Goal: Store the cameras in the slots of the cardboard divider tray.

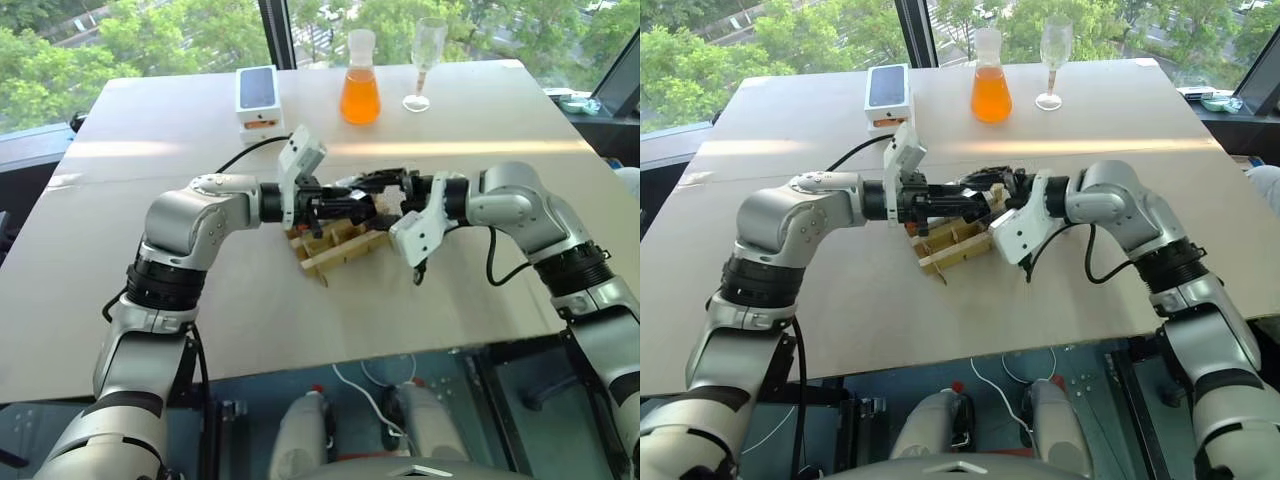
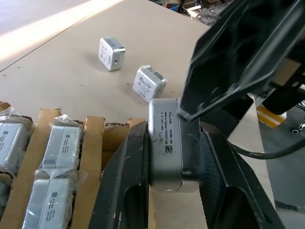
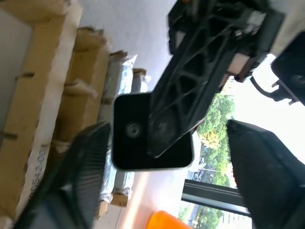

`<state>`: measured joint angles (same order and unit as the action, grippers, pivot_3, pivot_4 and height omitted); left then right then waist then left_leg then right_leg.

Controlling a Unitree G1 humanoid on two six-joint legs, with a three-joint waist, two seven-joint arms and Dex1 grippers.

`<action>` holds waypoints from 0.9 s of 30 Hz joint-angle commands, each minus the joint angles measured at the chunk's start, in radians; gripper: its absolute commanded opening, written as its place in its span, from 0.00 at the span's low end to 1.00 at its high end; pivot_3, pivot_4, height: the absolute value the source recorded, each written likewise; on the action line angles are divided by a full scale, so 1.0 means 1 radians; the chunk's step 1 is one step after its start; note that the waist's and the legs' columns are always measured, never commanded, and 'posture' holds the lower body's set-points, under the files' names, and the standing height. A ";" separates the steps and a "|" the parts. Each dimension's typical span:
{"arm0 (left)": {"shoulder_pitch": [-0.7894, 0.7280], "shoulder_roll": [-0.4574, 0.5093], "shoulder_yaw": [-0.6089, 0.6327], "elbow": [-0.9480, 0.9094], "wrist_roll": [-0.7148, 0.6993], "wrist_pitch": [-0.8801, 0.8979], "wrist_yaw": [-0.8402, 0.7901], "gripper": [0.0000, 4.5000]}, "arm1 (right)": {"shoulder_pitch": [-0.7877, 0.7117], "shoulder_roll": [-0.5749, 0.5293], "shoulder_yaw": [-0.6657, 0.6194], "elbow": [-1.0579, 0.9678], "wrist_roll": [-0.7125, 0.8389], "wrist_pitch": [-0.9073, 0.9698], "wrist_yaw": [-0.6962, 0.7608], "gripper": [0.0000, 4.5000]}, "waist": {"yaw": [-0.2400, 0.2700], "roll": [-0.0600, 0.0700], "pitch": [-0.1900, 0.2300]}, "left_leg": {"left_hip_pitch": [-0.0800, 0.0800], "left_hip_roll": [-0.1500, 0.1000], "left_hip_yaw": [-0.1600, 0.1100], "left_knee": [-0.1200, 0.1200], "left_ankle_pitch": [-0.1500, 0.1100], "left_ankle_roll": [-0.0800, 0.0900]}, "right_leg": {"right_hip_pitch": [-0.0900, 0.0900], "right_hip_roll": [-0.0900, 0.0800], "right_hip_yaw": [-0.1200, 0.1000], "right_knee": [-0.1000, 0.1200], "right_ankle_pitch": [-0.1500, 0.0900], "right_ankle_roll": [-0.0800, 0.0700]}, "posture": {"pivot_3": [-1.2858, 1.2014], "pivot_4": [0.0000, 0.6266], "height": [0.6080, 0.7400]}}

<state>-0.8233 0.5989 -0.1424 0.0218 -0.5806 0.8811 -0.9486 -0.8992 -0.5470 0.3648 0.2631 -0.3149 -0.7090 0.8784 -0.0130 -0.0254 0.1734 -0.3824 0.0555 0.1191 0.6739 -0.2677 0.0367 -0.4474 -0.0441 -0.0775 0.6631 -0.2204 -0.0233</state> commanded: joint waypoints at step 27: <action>0.195 0.043 0.039 0.226 0.215 -0.484 -0.225 0.17 | 0.923 0.009 -0.352 -0.574 0.871 0.910 0.107 1.00 | 0.017 -0.001 -0.001 | 0.000 0.000 -0.005 0.003 -0.002 0.004 | 0.002 0.005 -0.004 0.000 -0.002 0.004 | 0.52 0.24 1.00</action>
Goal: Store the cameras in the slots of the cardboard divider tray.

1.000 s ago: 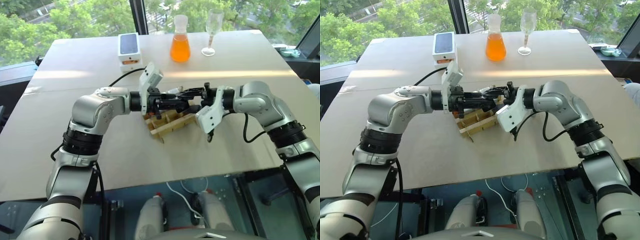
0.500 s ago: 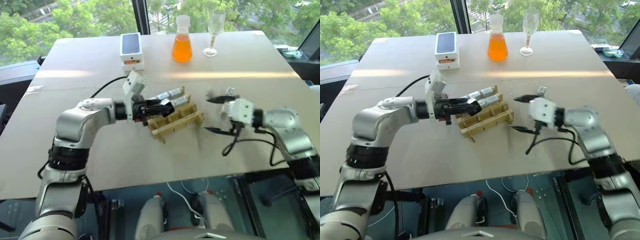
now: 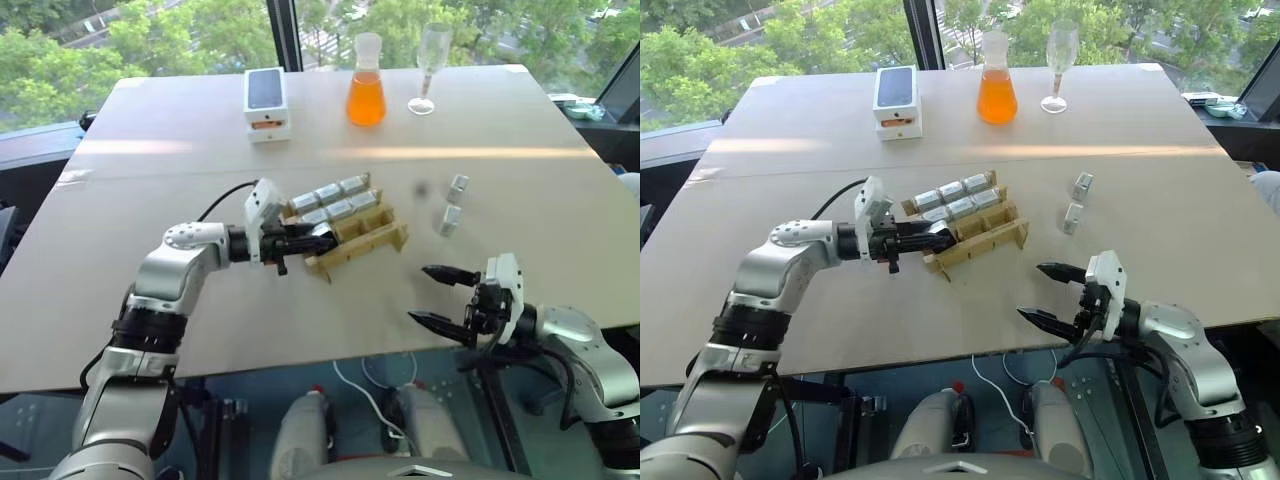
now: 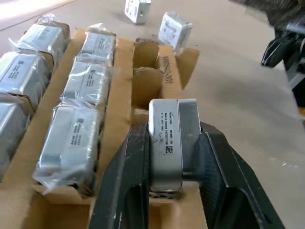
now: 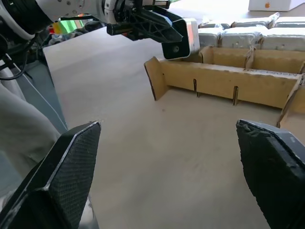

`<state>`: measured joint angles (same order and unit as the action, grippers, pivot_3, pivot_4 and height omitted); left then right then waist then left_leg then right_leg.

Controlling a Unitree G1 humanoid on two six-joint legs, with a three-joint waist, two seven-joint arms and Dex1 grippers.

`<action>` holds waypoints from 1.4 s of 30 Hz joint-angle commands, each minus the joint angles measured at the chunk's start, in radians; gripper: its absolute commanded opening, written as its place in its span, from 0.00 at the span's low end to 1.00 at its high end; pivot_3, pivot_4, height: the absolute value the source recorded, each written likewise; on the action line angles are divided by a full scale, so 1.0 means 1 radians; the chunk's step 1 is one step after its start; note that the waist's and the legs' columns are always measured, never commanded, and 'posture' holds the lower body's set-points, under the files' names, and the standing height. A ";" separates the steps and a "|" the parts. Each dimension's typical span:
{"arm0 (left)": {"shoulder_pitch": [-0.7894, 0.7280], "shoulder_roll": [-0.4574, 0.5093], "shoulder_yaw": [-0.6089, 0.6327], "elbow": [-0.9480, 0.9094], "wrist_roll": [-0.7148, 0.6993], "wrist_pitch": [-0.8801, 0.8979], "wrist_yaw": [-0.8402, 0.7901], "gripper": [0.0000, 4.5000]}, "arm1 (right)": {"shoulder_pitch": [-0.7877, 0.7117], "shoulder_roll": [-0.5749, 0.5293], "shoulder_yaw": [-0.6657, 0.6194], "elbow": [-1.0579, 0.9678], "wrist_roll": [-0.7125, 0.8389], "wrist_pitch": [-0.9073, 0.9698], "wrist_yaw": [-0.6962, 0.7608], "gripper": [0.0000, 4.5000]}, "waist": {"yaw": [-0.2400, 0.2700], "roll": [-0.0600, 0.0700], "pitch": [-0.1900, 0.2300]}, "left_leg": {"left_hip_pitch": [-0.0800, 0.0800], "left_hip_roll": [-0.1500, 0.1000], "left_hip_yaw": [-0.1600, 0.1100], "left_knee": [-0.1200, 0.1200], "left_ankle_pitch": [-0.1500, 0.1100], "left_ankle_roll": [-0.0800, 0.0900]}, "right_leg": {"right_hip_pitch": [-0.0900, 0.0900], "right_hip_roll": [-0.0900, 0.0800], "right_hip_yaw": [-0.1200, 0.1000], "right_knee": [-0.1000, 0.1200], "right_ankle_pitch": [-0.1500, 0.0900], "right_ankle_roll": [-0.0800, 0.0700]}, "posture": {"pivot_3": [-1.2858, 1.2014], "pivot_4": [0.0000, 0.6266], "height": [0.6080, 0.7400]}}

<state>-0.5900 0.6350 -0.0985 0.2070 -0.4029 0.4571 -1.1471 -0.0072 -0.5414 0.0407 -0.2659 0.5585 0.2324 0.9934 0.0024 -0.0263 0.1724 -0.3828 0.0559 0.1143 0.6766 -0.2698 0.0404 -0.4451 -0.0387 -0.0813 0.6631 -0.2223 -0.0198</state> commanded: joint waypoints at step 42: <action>0.222 0.125 0.284 -0.640 -0.192 0.200 0.133 0.74 | -0.172 0.380 -0.098 0.072 -0.368 0.044 -0.785 1.00 | -0.005 0.000 -0.001 | 0.000 0.001 -0.001 0.000 0.002 -0.003 | -0.001 -0.004 0.001 0.002 0.000 -0.001 | 0.52 0.24 1.00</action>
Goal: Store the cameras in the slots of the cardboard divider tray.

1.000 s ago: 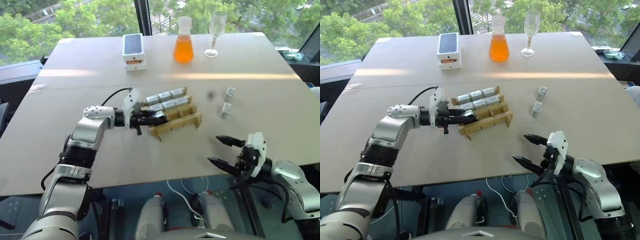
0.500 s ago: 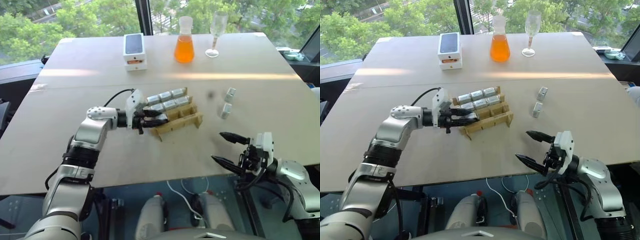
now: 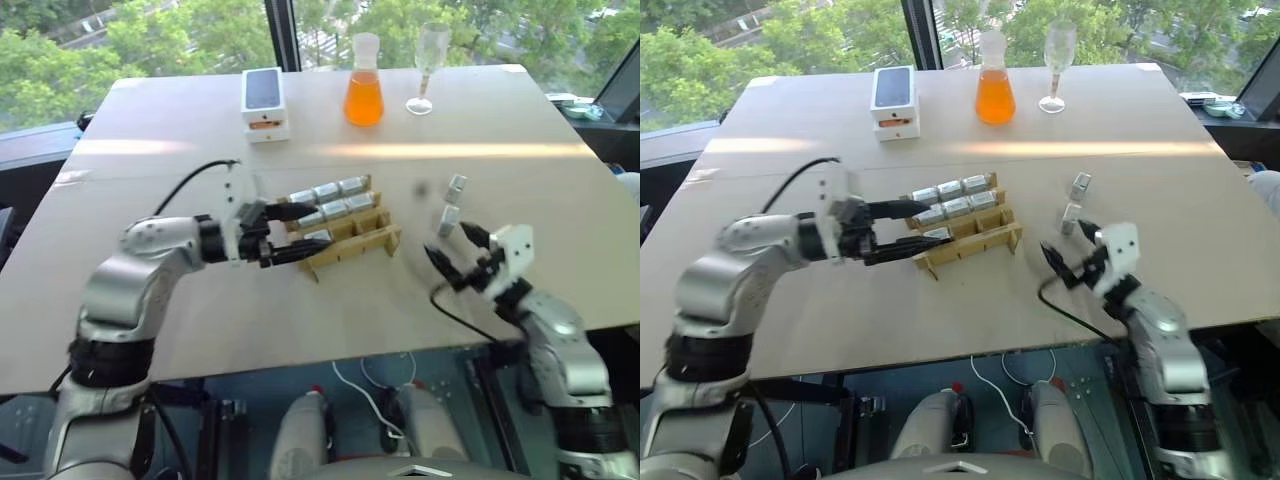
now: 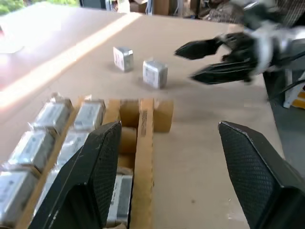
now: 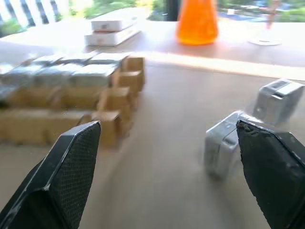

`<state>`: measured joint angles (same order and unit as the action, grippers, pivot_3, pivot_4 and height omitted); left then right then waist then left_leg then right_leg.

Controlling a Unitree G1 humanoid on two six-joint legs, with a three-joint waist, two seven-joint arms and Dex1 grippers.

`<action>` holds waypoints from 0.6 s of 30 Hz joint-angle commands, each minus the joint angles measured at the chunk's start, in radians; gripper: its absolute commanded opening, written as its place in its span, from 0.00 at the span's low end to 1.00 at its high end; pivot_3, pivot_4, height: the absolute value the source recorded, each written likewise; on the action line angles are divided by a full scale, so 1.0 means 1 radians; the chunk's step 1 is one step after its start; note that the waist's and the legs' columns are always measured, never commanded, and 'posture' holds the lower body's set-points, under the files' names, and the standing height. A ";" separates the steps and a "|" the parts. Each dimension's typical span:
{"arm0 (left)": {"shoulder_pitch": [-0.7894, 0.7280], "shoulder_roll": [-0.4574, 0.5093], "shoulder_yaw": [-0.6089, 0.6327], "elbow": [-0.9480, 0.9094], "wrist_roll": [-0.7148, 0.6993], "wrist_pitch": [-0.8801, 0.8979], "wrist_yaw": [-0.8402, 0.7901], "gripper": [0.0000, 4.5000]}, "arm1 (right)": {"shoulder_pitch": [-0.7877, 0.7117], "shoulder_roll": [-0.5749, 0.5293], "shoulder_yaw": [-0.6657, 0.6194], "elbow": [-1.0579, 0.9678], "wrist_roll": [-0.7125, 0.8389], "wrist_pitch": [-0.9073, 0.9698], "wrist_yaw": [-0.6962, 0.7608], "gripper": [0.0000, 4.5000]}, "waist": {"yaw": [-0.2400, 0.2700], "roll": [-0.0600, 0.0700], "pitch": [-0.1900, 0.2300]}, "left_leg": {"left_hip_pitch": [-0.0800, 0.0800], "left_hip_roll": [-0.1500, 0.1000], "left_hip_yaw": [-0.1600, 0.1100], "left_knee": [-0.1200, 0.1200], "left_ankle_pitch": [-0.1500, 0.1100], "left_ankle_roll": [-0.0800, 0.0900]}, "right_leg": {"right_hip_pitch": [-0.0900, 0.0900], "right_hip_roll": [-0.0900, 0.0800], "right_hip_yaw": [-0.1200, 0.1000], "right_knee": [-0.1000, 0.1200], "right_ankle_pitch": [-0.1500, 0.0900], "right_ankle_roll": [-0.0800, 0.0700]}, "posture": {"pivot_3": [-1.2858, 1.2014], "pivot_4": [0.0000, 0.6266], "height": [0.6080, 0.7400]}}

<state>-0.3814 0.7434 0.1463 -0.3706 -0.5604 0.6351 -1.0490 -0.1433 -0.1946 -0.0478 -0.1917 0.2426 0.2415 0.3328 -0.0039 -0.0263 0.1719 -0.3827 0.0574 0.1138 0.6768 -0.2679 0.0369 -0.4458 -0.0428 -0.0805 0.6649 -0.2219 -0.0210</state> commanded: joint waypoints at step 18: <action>0.047 0.077 0.044 -0.119 -0.100 0.044 0.072 0.75 | -0.151 0.164 -0.037 0.146 -0.114 0.058 -0.318 0.49 | -0.010 0.000 0.000 | -0.001 -0.001 0.000 -0.001 0.000 0.000 | 0.000 0.000 0.000 -0.002 0.001 -0.002 | 0.52 0.24 1.00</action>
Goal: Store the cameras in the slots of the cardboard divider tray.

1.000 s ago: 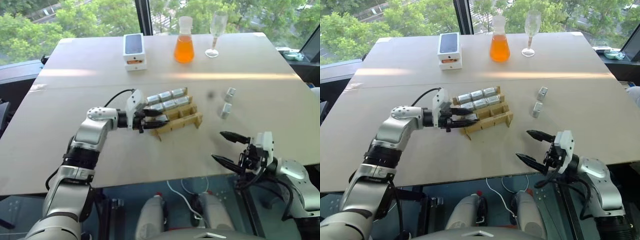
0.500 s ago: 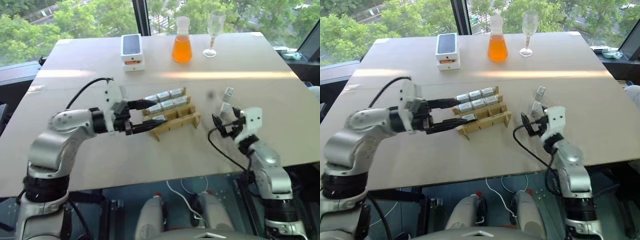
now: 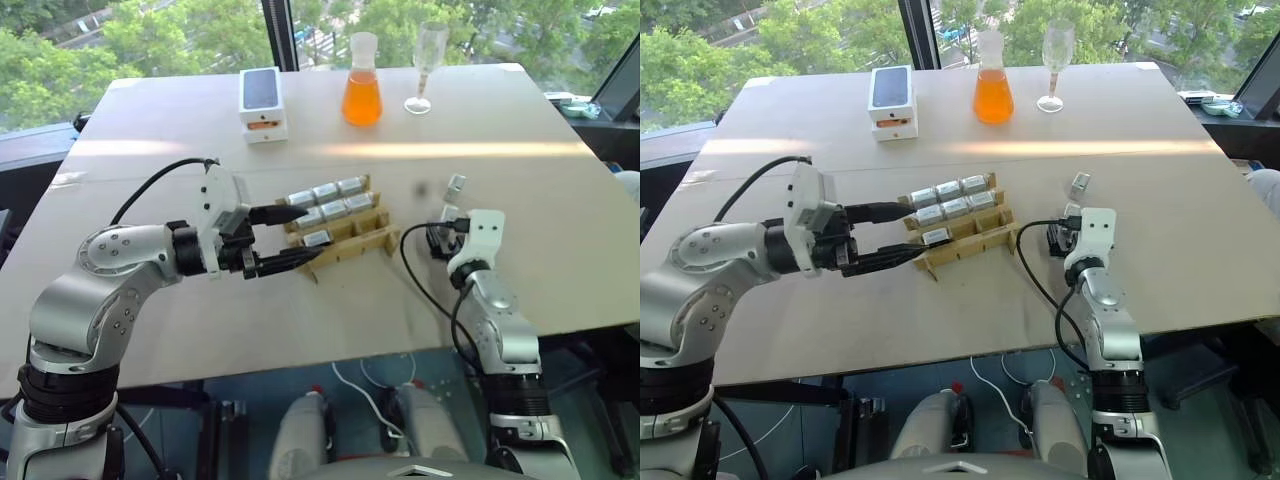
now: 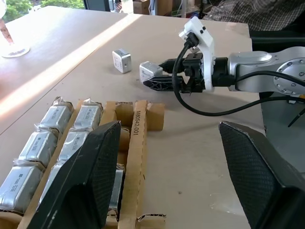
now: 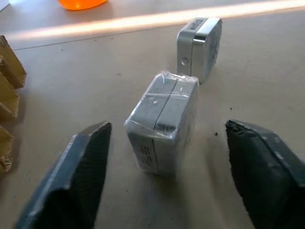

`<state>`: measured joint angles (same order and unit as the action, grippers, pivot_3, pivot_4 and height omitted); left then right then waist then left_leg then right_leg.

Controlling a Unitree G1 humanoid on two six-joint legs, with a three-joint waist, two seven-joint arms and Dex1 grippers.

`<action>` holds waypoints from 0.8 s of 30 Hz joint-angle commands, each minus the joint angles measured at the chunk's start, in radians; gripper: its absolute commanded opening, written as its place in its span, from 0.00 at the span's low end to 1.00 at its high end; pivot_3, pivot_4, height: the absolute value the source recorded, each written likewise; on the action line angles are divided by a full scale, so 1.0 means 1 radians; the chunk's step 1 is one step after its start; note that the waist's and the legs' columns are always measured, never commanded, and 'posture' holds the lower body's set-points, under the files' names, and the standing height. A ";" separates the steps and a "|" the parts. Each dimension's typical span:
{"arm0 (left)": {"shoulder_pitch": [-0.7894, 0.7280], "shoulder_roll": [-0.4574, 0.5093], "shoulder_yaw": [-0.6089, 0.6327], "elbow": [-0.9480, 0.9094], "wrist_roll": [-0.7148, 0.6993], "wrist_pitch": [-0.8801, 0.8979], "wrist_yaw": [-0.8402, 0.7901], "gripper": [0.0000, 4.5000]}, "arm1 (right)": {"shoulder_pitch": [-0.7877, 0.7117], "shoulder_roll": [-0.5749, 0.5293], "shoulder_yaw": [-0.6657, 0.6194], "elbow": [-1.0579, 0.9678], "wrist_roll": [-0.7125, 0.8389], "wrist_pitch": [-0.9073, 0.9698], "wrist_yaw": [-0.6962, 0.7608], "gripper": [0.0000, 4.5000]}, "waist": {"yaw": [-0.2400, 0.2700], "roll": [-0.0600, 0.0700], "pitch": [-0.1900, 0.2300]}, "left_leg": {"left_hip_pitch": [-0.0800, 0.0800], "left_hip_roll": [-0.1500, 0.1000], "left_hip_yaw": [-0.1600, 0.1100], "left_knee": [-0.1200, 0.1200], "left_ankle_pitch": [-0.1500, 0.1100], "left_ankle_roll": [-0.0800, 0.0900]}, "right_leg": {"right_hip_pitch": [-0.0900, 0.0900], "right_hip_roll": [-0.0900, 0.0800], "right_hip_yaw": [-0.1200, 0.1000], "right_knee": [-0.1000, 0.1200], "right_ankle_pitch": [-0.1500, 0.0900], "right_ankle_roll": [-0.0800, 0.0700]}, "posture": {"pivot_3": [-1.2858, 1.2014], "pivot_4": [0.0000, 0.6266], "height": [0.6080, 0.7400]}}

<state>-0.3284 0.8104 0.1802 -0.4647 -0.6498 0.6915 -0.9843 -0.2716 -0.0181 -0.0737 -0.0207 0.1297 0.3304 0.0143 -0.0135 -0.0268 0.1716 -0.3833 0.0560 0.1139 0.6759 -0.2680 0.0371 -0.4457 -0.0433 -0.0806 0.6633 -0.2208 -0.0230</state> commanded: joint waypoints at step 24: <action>0.319 -0.052 0.203 -0.159 -0.051 -0.056 0.171 0.75 | -0.697 -0.274 0.182 0.936 0.117 -0.679 1.413 0.17 | -0.002 0.000 0.001 | 0.001 0.001 0.003 -0.004 0.000 0.001 | -0.002 0.001 0.002 -0.003 0.001 -0.001 | 0.52 0.24 1.00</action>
<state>-0.0275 0.7679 0.3459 -0.5565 -0.6817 0.6625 -0.8385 -0.8984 -0.3001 0.1225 0.8479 0.2430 -0.2854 1.3517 -0.0153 -0.0266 0.1727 -0.3829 0.0566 0.1166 0.6716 -0.2682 0.0376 -0.4472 -0.0431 -0.0784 0.6606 -0.2202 -0.0244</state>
